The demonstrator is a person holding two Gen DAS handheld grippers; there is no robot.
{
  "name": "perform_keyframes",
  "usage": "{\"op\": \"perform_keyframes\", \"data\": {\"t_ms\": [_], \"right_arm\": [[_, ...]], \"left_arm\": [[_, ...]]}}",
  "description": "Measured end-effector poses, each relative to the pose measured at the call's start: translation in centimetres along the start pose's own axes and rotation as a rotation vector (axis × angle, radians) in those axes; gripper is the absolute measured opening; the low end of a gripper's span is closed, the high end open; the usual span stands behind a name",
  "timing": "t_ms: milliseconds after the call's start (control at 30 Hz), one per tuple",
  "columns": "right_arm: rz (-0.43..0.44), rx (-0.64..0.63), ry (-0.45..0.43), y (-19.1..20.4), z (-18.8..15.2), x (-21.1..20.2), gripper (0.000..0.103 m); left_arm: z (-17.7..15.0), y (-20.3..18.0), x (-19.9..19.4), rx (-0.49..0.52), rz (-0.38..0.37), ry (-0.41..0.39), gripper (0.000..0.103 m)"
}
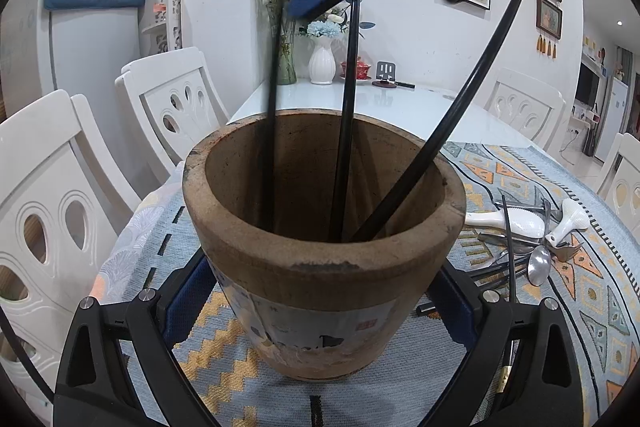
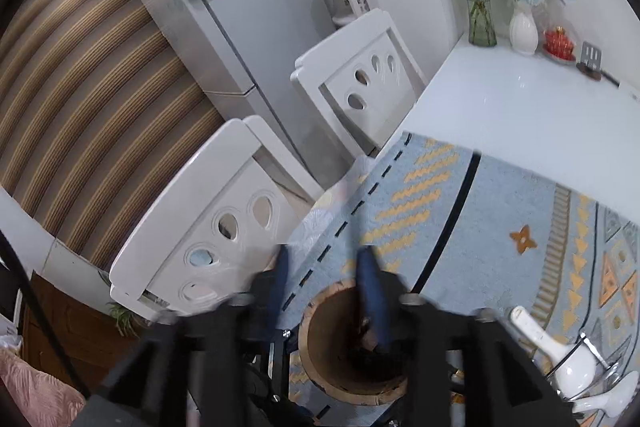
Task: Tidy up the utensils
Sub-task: 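Lower the chopstick into the holder and open the right tool, then return the right tool to the pile and grasp another black chopstick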
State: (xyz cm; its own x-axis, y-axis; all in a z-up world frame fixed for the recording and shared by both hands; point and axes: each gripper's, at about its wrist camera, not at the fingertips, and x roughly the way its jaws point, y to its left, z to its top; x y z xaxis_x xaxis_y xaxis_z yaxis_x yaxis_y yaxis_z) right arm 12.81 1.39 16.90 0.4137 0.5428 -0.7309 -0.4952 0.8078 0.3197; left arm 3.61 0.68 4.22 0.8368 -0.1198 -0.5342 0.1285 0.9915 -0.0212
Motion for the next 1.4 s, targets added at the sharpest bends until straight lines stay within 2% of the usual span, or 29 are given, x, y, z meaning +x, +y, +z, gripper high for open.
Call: {"op": "perform_keyframes", "data": {"t_ms": [200, 333, 367, 500, 633, 667, 800, 1033, 1133, 1267, 1400], "right_arm": [[-0.009, -0.009, -0.087, 0.6, 1.4, -2.9, 0.042], [-0.038, 0.028, -0.185, -0.6, 2.5, -6.7, 0.042], [-0.044, 0.057, -0.22, -1.5, 2.6, -8.1, 0.046], [-0.002, 0.272, -0.339, -7.4, 1.0, -11.9, 0.049], [0.034, 0.608, -0.367, -14.8, -4.3, -12.6, 0.049], [0.03, 0.679, -0.349, -16.3, -6.1, -12.3, 0.049], [-0.04, 0.773, -0.226, -18.5, -10.2, -10.0, 0.049], [-0.056, 0.864, -0.005, -18.4, -16.7, -3.9, 0.049], [-0.089, 0.851, 0.081, -18.1, -17.5, -1.8, 0.049], [-0.132, 0.832, 0.149, -18.2, -18.0, -0.1, 0.049], [-0.141, 0.805, 0.139, -18.3, -18.5, 0.2, 0.049]], "left_arm": [[0.0, 0.1, 0.1, 0.0, 0.0, 0.004, 0.097], [0.0, 0.2, 0.1, -0.002, -0.001, 0.004, 0.097], [0.0, 0.2, 0.1, -0.002, -0.002, 0.004, 0.097], [0.0, 0.1, 0.2, 0.002, 0.003, 0.012, 0.097], [0.0, 0.0, 0.3, 0.002, 0.003, 0.015, 0.097], [0.0, -0.1, 0.3, 0.001, 0.003, 0.016, 0.097], [-0.1, -0.2, 0.5, 0.004, 0.006, 0.03, 0.097], [-0.1, 0.0, 0.7, 0.001, 0.003, 0.035, 0.097], [0.0, 0.1, 0.7, 0.0, 0.001, 0.036, 0.097], [0.0, 0.2, 0.7, -0.004, -0.004, 0.036, 0.097], [0.0, 0.3, 0.8, -0.004, -0.005, 0.038, 0.097]]}}
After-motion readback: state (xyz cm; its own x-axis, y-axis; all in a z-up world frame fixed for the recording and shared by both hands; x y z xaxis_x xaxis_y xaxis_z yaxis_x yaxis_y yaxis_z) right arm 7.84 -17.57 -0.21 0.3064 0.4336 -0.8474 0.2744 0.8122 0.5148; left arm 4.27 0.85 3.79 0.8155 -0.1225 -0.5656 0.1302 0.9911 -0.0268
